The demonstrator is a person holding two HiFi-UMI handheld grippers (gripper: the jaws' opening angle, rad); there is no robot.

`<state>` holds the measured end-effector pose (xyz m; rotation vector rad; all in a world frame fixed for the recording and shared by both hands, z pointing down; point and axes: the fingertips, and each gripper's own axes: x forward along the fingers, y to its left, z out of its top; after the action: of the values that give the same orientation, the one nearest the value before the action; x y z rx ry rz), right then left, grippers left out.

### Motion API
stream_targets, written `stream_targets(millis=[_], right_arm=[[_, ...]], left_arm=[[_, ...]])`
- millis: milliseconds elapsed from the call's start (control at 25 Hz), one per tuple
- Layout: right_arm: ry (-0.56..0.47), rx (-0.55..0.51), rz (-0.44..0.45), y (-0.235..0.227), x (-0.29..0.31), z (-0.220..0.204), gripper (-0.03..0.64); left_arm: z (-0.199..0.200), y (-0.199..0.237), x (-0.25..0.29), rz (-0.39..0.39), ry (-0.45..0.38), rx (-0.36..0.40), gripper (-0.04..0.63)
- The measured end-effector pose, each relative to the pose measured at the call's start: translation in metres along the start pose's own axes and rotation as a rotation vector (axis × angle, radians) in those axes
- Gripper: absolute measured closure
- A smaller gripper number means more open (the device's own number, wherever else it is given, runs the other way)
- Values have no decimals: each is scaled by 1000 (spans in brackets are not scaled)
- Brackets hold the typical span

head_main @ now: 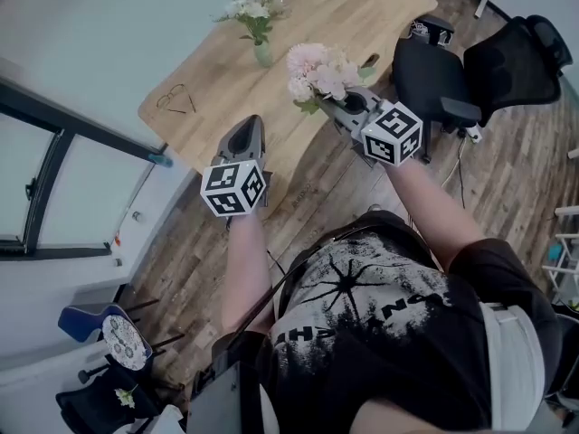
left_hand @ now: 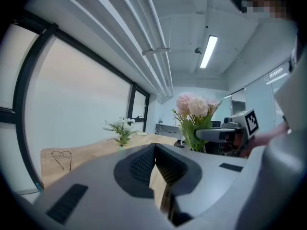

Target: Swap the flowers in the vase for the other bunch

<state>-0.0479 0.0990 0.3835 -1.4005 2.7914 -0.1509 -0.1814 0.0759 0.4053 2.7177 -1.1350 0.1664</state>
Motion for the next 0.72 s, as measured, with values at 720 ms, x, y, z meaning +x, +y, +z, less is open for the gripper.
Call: stream_targets(millis=[720], right_arm=[[31, 16, 15, -7, 0, -12, 572]], left_arm=[[-27, 16, 17, 8, 21, -93, 580]])
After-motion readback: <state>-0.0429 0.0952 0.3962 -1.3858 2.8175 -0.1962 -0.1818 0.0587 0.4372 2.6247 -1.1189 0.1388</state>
